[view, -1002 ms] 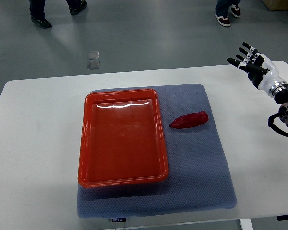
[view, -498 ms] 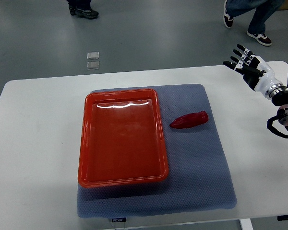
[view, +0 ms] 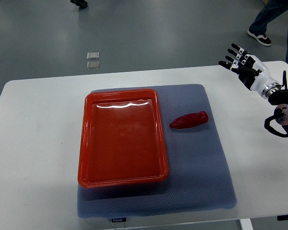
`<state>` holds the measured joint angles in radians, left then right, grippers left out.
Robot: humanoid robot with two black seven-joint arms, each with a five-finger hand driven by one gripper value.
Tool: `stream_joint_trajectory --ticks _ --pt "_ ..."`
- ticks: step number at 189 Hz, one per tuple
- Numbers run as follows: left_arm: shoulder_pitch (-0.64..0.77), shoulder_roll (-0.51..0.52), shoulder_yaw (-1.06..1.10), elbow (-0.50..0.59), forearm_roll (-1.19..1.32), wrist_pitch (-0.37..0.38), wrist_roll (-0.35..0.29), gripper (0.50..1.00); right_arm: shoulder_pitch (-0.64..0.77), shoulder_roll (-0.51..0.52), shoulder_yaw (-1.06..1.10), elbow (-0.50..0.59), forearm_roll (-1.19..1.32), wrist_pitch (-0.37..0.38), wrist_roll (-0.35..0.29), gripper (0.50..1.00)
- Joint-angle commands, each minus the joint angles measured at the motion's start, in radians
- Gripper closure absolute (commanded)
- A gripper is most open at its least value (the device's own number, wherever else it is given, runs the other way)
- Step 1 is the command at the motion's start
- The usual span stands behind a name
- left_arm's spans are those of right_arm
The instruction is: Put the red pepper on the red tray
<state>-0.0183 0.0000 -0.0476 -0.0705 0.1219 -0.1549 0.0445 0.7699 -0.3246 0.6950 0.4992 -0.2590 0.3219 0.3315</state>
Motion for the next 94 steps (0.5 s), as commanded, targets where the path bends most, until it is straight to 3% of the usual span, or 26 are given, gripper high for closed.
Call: stream_joint_trajectory --ticks 1,94 --pt "0.0 0.0 0.0 0.0 -0.001 0.0 0.0 0.5 -0.001 0.01 0.0 0.001 0.0 0.02 0.001 0.523" --pt "0.0 0.0 0.0 0.0 0.001 0.0 0.0 0.5 0.008 -0.057 -0.006 0.002 -0.032 0.103 0.023 0.523"
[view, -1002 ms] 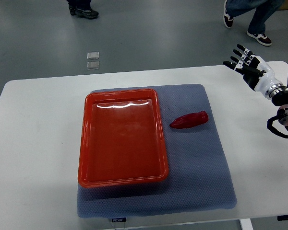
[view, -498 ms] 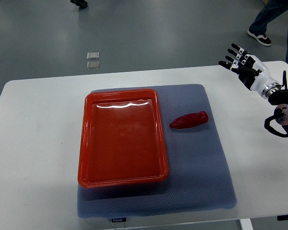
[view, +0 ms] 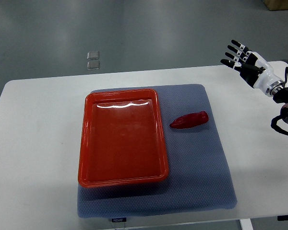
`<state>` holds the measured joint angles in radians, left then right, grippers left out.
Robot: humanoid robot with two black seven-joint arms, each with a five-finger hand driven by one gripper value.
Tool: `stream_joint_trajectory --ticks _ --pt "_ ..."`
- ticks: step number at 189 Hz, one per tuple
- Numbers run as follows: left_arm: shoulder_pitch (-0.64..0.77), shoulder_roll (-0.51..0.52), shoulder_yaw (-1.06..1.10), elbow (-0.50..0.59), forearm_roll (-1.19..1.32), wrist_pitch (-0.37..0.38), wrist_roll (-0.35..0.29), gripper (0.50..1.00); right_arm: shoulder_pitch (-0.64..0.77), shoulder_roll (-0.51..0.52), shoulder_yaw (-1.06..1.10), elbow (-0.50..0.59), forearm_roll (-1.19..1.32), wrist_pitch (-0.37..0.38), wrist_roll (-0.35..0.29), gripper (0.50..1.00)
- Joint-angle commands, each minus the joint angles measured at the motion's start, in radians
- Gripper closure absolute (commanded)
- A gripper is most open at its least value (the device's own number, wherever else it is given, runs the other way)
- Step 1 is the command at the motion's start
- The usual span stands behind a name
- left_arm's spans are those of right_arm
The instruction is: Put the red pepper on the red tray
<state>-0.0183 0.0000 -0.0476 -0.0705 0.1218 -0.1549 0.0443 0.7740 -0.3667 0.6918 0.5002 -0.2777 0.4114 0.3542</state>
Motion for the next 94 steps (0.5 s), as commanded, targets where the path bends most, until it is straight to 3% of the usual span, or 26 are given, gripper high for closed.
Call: stream_joint_trajectory --ticks 1,23,94 --pt "0.0 0.0 0.0 0.0 0.001 0.0 0.0 0.5 0.004 -0.015 -0.003 0.001 -0.014 0.013 0.0 0.523" --pt "0.0 0.0 0.0 0.0 0.001 0.0 0.0 0.5 0.019 -0.028 -0.003 0.009 -0.055 0.017 0.014 0.525" --pt "0.0 0.0 0.0 0.0 -0.001 0.0 0.0 0.5 0.028 -0.112 -0.005 0.095 -0.537 0.007 0.238 0.527"
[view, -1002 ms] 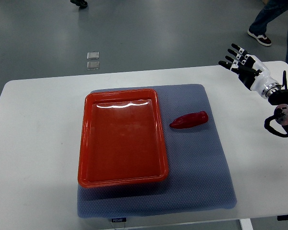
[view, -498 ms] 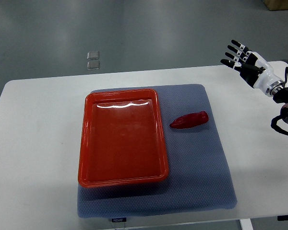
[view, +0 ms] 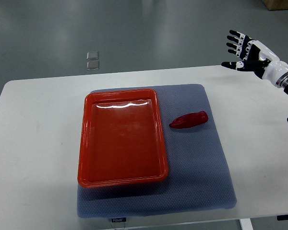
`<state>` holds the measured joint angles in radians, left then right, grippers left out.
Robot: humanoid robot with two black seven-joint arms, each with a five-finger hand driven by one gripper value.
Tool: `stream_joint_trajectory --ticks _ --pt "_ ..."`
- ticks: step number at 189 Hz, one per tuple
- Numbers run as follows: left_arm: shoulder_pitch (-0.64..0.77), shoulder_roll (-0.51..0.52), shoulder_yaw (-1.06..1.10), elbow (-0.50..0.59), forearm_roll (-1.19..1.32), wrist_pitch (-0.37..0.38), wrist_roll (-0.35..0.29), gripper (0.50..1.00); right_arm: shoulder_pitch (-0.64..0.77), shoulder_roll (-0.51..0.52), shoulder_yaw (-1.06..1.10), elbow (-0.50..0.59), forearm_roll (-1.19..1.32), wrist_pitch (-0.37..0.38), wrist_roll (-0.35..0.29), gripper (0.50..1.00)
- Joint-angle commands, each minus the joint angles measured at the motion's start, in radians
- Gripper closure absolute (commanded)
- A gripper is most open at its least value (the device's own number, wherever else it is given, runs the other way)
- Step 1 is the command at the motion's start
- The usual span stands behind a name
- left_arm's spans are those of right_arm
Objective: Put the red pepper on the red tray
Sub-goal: 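Reach the right hand down toward the red pepper beside the tray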
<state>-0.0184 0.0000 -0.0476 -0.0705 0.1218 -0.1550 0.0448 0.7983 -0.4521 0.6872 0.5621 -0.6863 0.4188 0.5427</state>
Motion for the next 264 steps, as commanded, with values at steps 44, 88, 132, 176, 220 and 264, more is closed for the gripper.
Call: stream_joint_trajectory --ticks 44,88,132,176,220,264 --pt "0.0 0.0 0.0 0.0 0.001 0.0 0.0 0.5 0.007 -0.106 -0.02 0.232 -0.469 -0.002 0.068 0.525" --pt "0.0 0.0 0.0 0.0 -0.001 0.0 0.0 0.5 0.082 -0.141 -0.198 0.344 -0.725 -0.087 0.068 0.525" --pt "0.0 0.0 0.0 0.0 0.001 0.0 0.0 0.5 0.2 -0.14 -0.48 0.343 -0.777 -0.196 0.068 0.527" --pt "0.0 0.0 0.0 0.0 -0.001 0.0 0.0 0.5 0.202 -0.125 -0.557 0.323 -0.779 -0.242 0.068 0.527" --pt "0.0 0.0 0.0 0.0 0.001 0.0 0.0 0.5 0.211 -0.117 -0.581 0.315 -0.779 -0.27 0.068 0.527" --pt "0.0 0.0 0.0 0.0 -0.001 0.0 0.0 0.5 0.222 -0.071 -0.587 0.314 -0.777 -0.268 0.037 0.554"
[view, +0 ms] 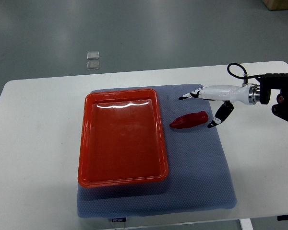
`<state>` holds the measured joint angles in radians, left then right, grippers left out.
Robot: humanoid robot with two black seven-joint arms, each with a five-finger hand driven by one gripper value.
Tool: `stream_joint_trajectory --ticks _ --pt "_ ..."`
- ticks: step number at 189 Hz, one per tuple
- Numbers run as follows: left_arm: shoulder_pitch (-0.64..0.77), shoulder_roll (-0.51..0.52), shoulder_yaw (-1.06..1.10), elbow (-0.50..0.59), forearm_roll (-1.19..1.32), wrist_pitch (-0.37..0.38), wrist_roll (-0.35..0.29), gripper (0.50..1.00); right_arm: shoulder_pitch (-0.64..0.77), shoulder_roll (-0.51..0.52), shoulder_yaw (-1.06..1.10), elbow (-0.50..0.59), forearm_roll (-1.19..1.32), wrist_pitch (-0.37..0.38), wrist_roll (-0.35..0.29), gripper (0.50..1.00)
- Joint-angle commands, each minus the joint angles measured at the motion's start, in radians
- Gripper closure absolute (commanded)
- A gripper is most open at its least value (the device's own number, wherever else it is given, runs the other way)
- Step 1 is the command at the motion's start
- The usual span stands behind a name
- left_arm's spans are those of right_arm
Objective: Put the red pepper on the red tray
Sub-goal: 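Reach the right hand down toward the red pepper beside the tray, then close the right hand fingers around the red pepper and lift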
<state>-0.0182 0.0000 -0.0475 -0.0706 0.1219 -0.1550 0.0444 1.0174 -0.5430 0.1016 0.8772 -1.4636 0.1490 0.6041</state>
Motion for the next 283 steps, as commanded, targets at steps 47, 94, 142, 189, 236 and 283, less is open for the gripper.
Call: stream_joint_trajectory --ticks 47,94,142,189,236,283 --pt "0.0 0.0 0.0 0.0 -0.001 0.0 0.0 0.5 0.009 0.066 -0.04 -0.041 -0.004 0.012 -0.046 0.63" --pt "0.0 0.0 0.0 0.0 0.001 0.0 0.0 0.5 0.004 0.084 -0.051 -0.081 -0.015 0.009 -0.047 0.681" --pt "0.0 0.0 0.0 0.0 0.001 0.0 0.0 0.5 0.006 0.1 -0.062 -0.113 -0.017 0.011 -0.047 0.718" --pt "0.0 0.0 0.0 0.0 0.001 0.0 0.0 0.5 0.006 0.132 -0.074 -0.141 -0.018 0.003 -0.052 0.742" --pt "0.0 0.0 0.0 0.0 -0.001 0.0 0.0 0.5 0.007 0.141 -0.077 -0.147 -0.044 0.003 -0.061 0.895" --pt "0.0 0.0 0.0 0.0 0.001 0.0 0.0 0.5 0.021 0.14 -0.088 -0.158 -0.05 0.001 -0.058 1.0"
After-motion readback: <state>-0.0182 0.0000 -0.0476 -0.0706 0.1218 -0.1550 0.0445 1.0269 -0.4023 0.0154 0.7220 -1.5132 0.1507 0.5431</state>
